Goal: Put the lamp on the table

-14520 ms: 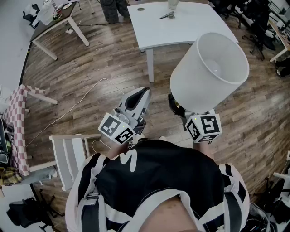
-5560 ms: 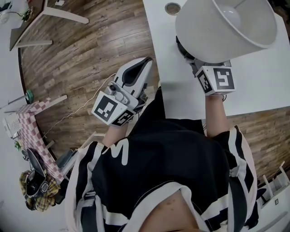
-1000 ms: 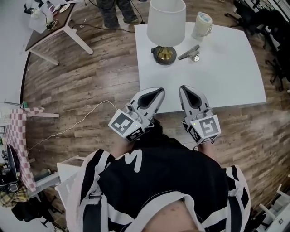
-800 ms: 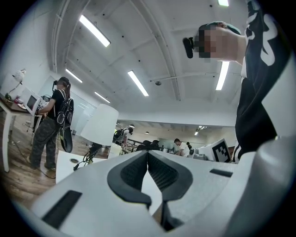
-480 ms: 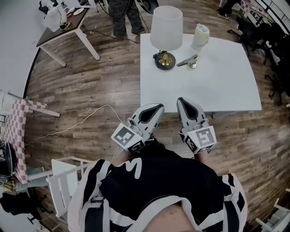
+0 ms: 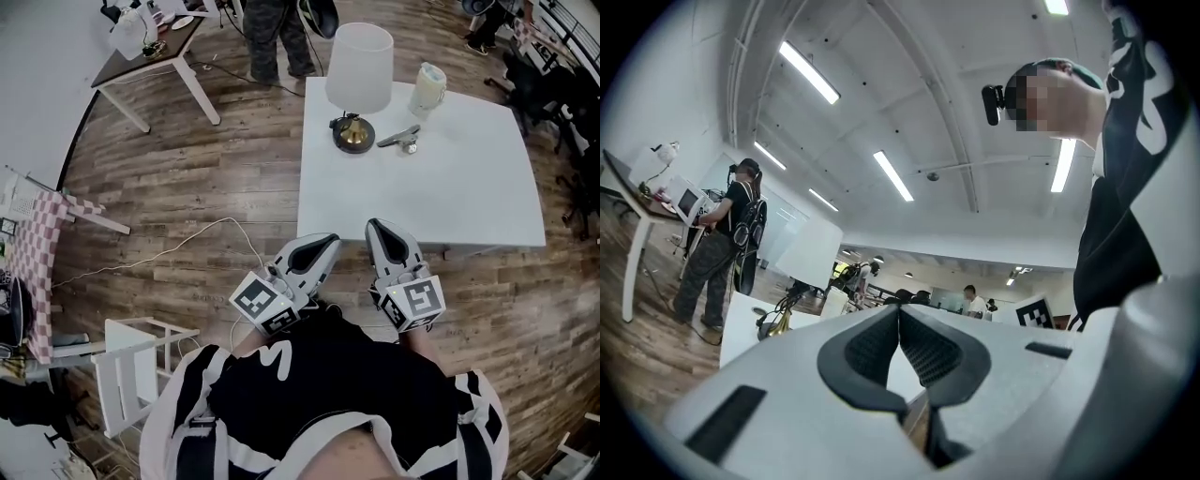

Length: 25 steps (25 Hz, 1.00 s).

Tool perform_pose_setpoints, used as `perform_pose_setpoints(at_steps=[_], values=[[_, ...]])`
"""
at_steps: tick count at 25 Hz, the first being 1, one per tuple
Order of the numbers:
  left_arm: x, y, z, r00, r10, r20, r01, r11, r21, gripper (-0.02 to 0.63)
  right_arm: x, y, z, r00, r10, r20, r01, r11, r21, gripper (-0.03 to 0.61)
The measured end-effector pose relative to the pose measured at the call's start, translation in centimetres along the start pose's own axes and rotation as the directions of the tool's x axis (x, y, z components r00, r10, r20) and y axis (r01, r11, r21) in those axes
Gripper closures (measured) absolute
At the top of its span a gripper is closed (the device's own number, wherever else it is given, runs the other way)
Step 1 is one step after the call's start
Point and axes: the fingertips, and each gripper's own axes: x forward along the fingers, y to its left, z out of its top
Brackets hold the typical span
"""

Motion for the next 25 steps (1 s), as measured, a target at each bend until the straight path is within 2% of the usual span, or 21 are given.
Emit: perform_pose_setpoints(at_steps=[10,19,25], values=[[-2.1,-1.3,0.4,1.0,-0.007,0.028,0.007,1.0,0.003,0.606,-0.9,1.8,-0.4,1.0,0.009,0.013,-0.01,0.997,0.076,0.558],[-12.1,-3.8,0.4,0.997,0.057,0.045,-0.057,0.998,0.005,0.606,-4.0,11.1,-1.6,0.999,0.035,-0.012,-0.035,0.998,0.051,0.558],[-18.3,-8.0,0.3,0.997,0.045,0.061,-0.047,0.998,0.043,0.606,-8.1,17.4,-1.6,1.0,0.027,0.017,-0.027,0.999,0.033,0.558]])
